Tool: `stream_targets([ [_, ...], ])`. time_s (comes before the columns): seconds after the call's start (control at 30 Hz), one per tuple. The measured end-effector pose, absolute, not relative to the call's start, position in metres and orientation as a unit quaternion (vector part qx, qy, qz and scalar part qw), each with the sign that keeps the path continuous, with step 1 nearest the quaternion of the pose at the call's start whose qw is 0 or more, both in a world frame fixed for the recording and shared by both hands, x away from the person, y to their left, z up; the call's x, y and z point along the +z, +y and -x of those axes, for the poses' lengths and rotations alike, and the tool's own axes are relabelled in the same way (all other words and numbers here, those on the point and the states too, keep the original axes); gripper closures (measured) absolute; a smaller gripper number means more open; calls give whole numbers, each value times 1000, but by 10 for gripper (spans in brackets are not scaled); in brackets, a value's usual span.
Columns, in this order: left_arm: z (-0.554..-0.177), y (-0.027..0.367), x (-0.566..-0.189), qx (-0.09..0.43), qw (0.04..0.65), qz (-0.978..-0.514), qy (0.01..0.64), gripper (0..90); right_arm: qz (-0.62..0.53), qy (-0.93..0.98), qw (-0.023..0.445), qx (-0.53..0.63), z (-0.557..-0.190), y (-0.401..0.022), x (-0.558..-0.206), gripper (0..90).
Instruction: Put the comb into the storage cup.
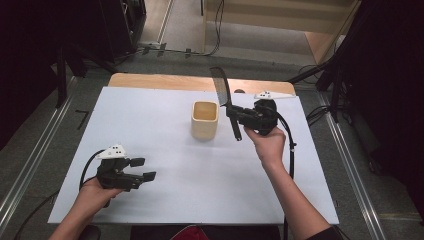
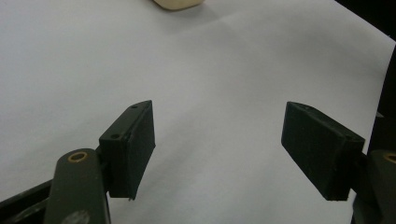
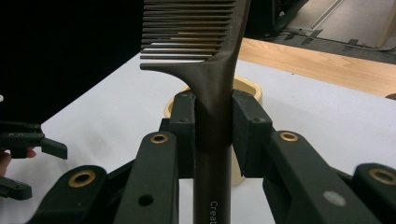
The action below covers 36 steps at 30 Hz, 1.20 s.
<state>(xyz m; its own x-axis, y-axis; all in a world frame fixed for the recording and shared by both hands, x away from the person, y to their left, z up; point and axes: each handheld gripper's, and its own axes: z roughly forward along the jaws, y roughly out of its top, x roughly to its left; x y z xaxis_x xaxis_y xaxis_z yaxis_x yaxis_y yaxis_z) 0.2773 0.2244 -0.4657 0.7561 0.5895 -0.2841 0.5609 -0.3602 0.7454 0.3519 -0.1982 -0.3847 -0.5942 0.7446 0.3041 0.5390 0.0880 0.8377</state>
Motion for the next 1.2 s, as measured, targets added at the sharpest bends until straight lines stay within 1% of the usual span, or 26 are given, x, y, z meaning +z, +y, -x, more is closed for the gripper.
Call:
stream_targets([
  [0.37, -277, 224, -466, 16, 446, -825, 348, 273, -439, 728, 96, 518, -363, -191, -379, 700],
  [0.93, -277, 225, -465, 16, 447, -824, 347, 273, -434, 732, 108, 513, -379, -175, -370, 700],
  [1.2, -277, 225, -465, 15, 448, -824, 347, 273, -439, 729, 106, 514, -386, -171, -368, 700],
])
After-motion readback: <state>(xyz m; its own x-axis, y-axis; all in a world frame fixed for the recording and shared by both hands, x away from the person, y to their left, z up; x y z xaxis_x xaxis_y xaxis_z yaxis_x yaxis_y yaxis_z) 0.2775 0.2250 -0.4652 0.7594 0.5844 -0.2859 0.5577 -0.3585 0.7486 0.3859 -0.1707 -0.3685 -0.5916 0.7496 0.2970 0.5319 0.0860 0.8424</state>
